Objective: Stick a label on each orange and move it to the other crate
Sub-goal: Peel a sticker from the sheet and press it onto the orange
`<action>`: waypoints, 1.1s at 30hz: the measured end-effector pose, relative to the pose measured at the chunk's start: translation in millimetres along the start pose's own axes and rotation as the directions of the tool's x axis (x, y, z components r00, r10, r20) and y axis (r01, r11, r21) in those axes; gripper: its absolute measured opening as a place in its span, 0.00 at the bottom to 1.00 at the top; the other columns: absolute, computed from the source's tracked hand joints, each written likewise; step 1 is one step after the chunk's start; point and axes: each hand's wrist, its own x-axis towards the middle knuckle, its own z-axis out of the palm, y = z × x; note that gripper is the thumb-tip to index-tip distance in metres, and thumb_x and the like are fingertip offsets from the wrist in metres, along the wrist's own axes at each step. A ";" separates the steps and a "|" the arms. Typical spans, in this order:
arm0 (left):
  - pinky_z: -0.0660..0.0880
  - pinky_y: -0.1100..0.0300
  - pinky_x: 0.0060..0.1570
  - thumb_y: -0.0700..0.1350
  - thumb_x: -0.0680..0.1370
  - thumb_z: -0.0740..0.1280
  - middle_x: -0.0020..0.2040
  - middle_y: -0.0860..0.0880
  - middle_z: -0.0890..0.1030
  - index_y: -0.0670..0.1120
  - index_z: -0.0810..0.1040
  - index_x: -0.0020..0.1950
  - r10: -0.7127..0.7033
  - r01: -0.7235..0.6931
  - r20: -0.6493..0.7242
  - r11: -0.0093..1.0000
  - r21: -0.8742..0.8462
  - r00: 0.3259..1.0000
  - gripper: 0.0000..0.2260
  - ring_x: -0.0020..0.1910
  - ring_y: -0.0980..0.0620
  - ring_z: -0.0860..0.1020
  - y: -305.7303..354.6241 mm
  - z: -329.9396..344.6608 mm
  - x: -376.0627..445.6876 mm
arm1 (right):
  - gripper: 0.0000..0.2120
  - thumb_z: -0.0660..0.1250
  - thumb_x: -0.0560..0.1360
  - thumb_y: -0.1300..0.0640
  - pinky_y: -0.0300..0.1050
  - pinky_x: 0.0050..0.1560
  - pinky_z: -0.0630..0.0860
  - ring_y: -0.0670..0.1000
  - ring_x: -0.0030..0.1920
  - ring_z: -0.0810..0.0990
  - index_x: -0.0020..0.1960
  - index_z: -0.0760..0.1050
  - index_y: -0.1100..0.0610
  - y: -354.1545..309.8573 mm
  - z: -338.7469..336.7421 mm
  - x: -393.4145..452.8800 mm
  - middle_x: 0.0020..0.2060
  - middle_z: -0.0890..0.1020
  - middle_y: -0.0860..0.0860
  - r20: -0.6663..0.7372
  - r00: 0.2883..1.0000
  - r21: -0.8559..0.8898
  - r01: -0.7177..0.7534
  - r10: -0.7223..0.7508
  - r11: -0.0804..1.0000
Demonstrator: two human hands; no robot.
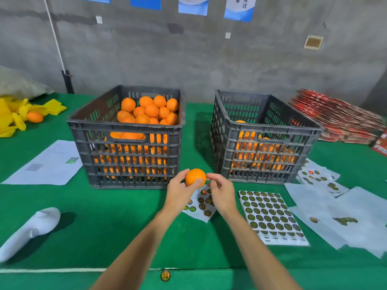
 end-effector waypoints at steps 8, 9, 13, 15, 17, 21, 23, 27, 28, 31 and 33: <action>0.78 0.70 0.45 0.51 0.75 0.77 0.57 0.52 0.83 0.47 0.79 0.66 -0.066 0.068 -0.096 0.998 0.020 0.993 0.22 0.49 0.66 0.82 -42.2 5.0 3.9 | 0.13 0.67 0.81 0.50 0.49 0.56 0.78 0.52 0.59 0.77 0.63 0.80 0.53 45.3 10.3 16.1 0.60 0.75 0.49 0.175 0.971 -0.566 -0.038 0.165 0.823; 0.80 0.65 0.49 0.52 0.76 0.76 0.56 0.52 0.84 0.48 0.80 0.65 -0.075 0.076 -0.106 0.997 0.009 0.992 0.20 0.51 0.62 0.83 -45.2 4.0 5.4 | 0.15 0.67 0.81 0.48 0.49 0.55 0.78 0.51 0.59 0.76 0.64 0.79 0.53 48.8 11.0 17.9 0.60 0.74 0.48 0.189 0.966 -0.578 -0.036 0.177 0.815; 0.83 0.55 0.52 0.54 0.78 0.74 0.53 0.53 0.85 0.49 0.81 0.62 -0.133 0.122 -0.108 0.987 -0.100 0.985 0.16 0.50 0.53 0.86 -49.9 0.0 10.2 | 0.16 0.67 0.80 0.45 0.48 0.50 0.77 0.50 0.57 0.76 0.66 0.79 0.48 53.3 12.2 23.3 0.57 0.71 0.47 0.225 0.958 -0.606 -0.007 0.180 0.796; 0.82 0.61 0.49 0.54 0.78 0.74 0.54 0.53 0.86 0.54 0.80 0.58 -0.145 0.131 -0.086 0.980 -0.152 0.986 0.10 0.50 0.53 0.86 -49.8 -1.5 10.0 | 0.14 0.68 0.80 0.45 0.47 0.48 0.75 0.50 0.56 0.76 0.64 0.80 0.46 53.8 12.4 25.6 0.56 0.71 0.46 0.233 0.955 -0.607 -0.006 0.185 0.794; 0.81 0.63 0.49 0.53 0.79 0.74 0.55 0.52 0.85 0.56 0.80 0.57 -0.145 0.129 -0.074 0.974 -0.184 0.987 0.09 0.50 0.54 0.86 -50.1 -2.4 9.2 | 0.12 0.70 0.79 0.46 0.47 0.50 0.76 0.51 0.55 0.77 0.61 0.81 0.45 50.9 11.8 29.1 0.56 0.72 0.47 0.239 0.946 -0.585 -0.041 0.220 0.810; 0.81 0.53 0.58 0.53 0.79 0.73 0.57 0.52 0.85 0.49 0.78 0.67 -0.103 0.094 -0.057 0.987 -0.131 0.993 0.19 0.56 0.54 0.84 -50.4 -2.4 6.0 | 0.03 0.70 0.79 0.52 0.48 0.52 0.76 0.51 0.53 0.78 0.49 0.81 0.44 41.4 12.7 33.1 0.53 0.75 0.47 0.190 0.953 -0.526 -0.105 0.237 0.844; 0.81 0.51 0.60 0.53 0.79 0.73 0.57 0.53 0.84 0.51 0.78 0.66 -0.074 0.069 -0.048 0.992 -0.106 0.996 0.18 0.56 0.55 0.83 -52.2 -2.3 4.6 | 0.04 0.69 0.79 0.54 0.48 0.54 0.78 0.49 0.53 0.80 0.46 0.80 0.46 38.6 15.6 28.9 0.51 0.79 0.46 0.116 0.975 -0.415 -0.128 0.192 0.901; 0.80 0.51 0.60 0.56 0.78 0.73 0.55 0.55 0.85 0.56 0.79 0.62 -0.024 0.020 -0.040 0.996 -0.091 0.999 0.13 0.55 0.58 0.83 -48.8 -1.6 2.4 | 0.04 0.71 0.79 0.55 0.38 0.53 0.79 0.44 0.51 0.83 0.50 0.84 0.53 20.1 18.5 23.9 0.48 0.86 0.45 0.027 0.978 0.172 -0.209 0.208 0.963; 0.80 0.51 0.60 0.56 0.79 0.72 0.56 0.55 0.85 0.55 0.79 0.63 -0.021 0.018 -0.032 0.995 -0.094 0.999 0.14 0.55 0.57 0.83 -47.2 -1.5 2.4 | 0.05 0.71 0.79 0.55 0.32 0.50 0.78 0.42 0.51 0.83 0.52 0.85 0.54 13.8 18.7 23.7 0.49 0.86 0.45 0.045 0.979 0.230 -0.206 0.201 0.951; 0.81 0.51 0.60 0.53 0.80 0.72 0.57 0.53 0.85 0.52 0.80 0.65 -0.008 0.005 -0.028 0.992 -0.124 1.000 0.14 0.56 0.55 0.84 -40.7 -1.8 2.4 | 0.05 0.70 0.80 0.57 0.26 0.48 0.75 0.34 0.50 0.81 0.53 0.84 0.56 -0.3 22.2 22.3 0.53 0.84 0.46 0.096 0.986 0.238 -0.156 0.136 0.959; 0.82 0.54 0.55 0.50 0.81 0.71 0.58 0.51 0.85 0.54 0.80 0.64 -0.013 0.006 -0.036 0.983 -0.184 0.999 0.12 0.56 0.54 0.84 -32.8 -1.2 2.2 | 0.04 0.71 0.79 0.58 0.30 0.52 0.77 0.36 0.50 0.81 0.50 0.85 0.56 -6.6 23.5 19.3 0.53 0.84 0.47 0.075 0.992 0.213 -0.113 0.099 0.971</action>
